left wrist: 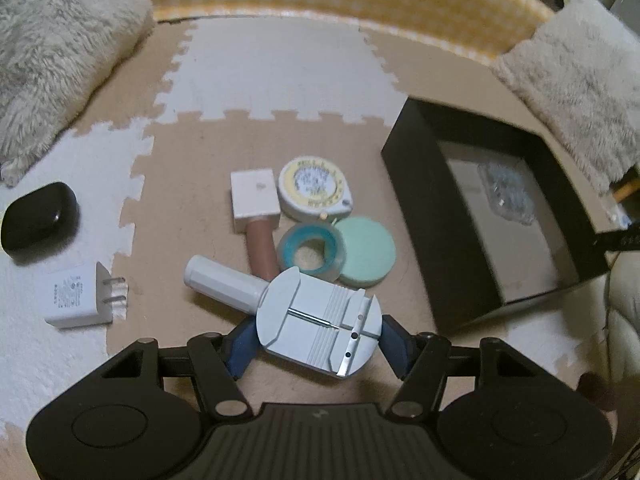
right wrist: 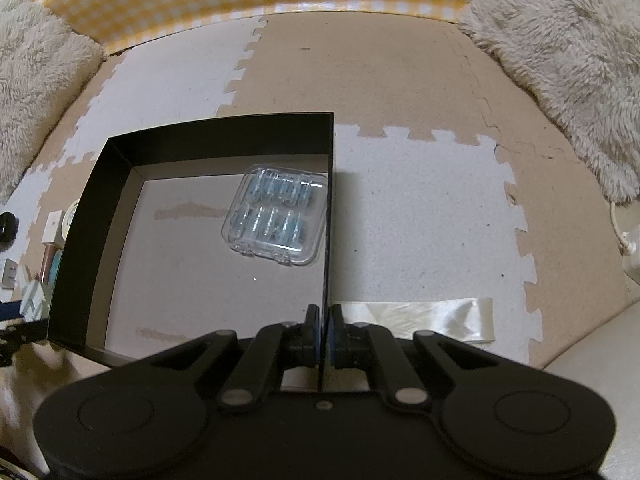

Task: Organize rigid objects
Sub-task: 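Carry the white watch-band tool into the black box and release it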

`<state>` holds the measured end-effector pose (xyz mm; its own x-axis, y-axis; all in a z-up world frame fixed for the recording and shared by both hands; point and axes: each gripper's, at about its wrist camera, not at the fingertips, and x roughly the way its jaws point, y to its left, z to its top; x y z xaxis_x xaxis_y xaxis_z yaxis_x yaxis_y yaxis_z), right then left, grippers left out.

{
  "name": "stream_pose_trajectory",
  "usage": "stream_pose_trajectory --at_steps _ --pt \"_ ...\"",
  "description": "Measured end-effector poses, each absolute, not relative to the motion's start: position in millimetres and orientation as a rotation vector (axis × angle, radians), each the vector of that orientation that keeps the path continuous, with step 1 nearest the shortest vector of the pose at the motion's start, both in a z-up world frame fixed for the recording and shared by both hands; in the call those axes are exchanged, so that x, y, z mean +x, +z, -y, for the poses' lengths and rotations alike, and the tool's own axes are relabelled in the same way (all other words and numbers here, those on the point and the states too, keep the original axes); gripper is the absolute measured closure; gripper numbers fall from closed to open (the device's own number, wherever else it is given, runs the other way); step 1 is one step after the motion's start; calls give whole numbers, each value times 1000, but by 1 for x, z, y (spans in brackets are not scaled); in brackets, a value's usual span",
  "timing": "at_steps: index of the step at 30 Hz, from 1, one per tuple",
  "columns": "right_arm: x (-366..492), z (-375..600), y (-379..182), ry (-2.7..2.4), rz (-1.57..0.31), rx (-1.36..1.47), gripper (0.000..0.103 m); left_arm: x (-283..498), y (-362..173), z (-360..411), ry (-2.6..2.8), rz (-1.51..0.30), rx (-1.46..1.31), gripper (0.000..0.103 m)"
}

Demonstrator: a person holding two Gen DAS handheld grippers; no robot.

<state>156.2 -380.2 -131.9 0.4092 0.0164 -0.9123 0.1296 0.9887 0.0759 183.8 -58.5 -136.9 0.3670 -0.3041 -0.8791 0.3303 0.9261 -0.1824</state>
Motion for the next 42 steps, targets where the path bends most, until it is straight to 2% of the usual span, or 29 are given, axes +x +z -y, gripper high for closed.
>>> stream_pose_trajectory --at_steps 9,14,21,24,27,37,42 --pt "156 383 -132 -72 -1143 167 98 172 -109 65 -446 -1042 -55 38" --pt "155 388 -129 -89 -1128 188 91 162 -90 72 -477 -973 -62 38" --pt "162 397 -120 -99 -1065 243 91 153 -69 99 -551 -894 -108 38" --pt "167 397 -118 -99 -1048 227 89 153 -71 116 -568 -895 -131 38" --pt "170 397 -119 -74 -1056 234 99 155 -75 137 -588 -903 -171 38" --pt "170 399 -119 -61 -1061 253 99 153 -105 215 -640 -962 -207 38" --pt "170 402 -119 -54 -1061 273 98 159 -129 229 -621 -1017 -231 38"
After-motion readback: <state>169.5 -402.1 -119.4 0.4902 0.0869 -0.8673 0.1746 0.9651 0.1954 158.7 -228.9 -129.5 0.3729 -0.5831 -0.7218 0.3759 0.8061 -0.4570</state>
